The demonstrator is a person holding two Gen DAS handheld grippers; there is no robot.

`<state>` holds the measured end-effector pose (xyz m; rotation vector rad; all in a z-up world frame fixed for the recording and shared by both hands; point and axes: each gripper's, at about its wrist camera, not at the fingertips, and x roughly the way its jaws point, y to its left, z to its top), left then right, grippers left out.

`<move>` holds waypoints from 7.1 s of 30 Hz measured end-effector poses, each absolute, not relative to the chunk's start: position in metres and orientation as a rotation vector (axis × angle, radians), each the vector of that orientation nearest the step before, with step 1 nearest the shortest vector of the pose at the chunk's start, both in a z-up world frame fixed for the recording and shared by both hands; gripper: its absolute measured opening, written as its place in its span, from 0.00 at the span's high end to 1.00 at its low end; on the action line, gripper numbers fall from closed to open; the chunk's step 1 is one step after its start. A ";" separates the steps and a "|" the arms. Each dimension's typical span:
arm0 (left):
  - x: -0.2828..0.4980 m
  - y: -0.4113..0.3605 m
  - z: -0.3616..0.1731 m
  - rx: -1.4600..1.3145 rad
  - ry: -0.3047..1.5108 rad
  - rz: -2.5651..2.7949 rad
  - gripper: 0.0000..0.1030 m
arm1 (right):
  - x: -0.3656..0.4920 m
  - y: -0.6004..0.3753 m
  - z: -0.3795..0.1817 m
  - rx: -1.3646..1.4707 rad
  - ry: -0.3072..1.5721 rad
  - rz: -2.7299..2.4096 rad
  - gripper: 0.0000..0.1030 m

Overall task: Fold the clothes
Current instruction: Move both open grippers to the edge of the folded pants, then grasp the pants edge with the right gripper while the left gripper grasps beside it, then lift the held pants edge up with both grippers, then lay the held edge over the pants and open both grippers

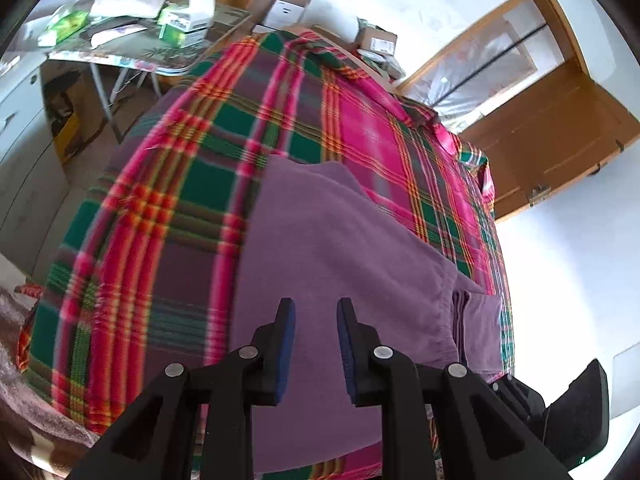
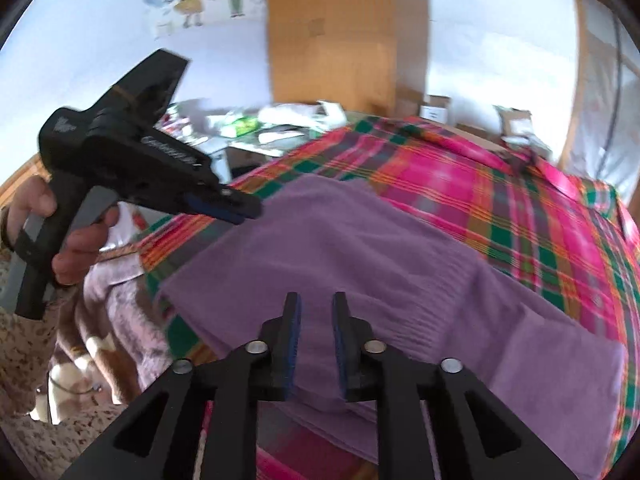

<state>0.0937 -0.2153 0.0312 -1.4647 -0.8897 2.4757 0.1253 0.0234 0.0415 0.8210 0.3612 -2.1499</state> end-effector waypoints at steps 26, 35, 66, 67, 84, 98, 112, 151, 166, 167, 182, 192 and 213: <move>0.102 -0.245 0.003 -1.526 -0.978 2.413 0.79 | 0.176 -0.089 -0.002 0.811 0.621 -1.988 0.50; 0.098 -0.246 0.000 -1.522 -0.992 2.385 0.78 | 0.176 -0.090 -0.006 0.804 0.661 -2.039 0.52; 0.030 -0.241 0.015 -1.490 -1.153 2.254 0.63 | 0.163 -0.029 0.034 0.659 0.379 -2.099 0.85; 0.028 -0.240 0.015 -1.491 -1.149 2.254 0.66 | 0.163 -0.027 0.035 0.656 0.372 -2.099 0.85; 0.033 -0.220 0.074 -1.326 -1.079 2.328 0.85 | 0.177 0.009 0.073 0.538 0.215 -2.134 0.85; 0.022 -0.170 0.121 -1.222 -0.980 2.315 0.85 | 0.180 0.059 0.107 0.467 0.064 -2.216 0.85; 0.009 -0.110 0.150 -1.155 -0.889 2.263 0.85 | 0.180 0.111 0.126 0.414 -0.050 -2.327 0.85; -0.054 0.075 0.142 -1.297 -0.624 2.086 0.85 | 0.167 0.261 0.114 0.465 -0.360 -2.591 0.86; -0.069 0.131 0.105 -1.411 -0.495 2.060 0.85 | 0.155 0.303 0.080 0.590 -0.448 -2.679 0.86; -0.070 0.133 0.103 -1.417 -0.493 2.057 0.85 | 0.155 0.304 0.079 0.600 -0.442 -2.688 0.86; -0.095 0.167 0.051 -1.574 -0.493 1.976 0.85 | 0.139 0.330 0.041 0.783 -0.502 -2.726 0.86; -0.105 0.172 0.034 -1.611 -0.497 1.955 0.82 | 0.131 0.333 0.027 0.857 -0.523 -2.724 0.86; -0.086 0.134 0.055 -1.438 -0.524 1.985 0.79 | 0.129 0.344 0.016 0.932 -0.600 -2.707 0.84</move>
